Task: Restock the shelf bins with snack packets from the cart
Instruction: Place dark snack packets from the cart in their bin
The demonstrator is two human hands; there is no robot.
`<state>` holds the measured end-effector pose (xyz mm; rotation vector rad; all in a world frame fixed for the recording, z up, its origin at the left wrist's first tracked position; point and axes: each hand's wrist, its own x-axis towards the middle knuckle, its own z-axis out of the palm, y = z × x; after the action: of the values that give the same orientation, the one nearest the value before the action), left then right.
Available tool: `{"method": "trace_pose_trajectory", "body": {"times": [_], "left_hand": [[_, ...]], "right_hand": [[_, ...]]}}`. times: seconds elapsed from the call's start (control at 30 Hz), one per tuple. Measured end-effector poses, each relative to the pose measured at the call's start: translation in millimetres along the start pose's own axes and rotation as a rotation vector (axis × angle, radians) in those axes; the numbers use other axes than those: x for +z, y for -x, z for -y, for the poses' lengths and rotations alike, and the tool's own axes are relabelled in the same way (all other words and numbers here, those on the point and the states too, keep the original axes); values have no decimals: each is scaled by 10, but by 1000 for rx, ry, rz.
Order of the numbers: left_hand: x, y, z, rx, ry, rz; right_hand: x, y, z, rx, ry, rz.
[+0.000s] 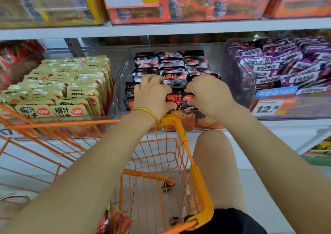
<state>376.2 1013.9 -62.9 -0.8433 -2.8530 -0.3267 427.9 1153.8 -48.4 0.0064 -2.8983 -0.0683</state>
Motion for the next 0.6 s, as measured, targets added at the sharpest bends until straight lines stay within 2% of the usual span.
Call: {"method": "trace_pose_trajectory", "body": {"times": [0.2,0.37,0.6], "left_hand": [[2,18,55,6,161,-103],[-36,-34,36,14,120,-73],[47,5,43,6,17,9]], "right_hand": [[-3,-17,-28,9,-8,51],[-14,-32,-17,21,-56,12],[0,-27,106,31,11,74]]}}
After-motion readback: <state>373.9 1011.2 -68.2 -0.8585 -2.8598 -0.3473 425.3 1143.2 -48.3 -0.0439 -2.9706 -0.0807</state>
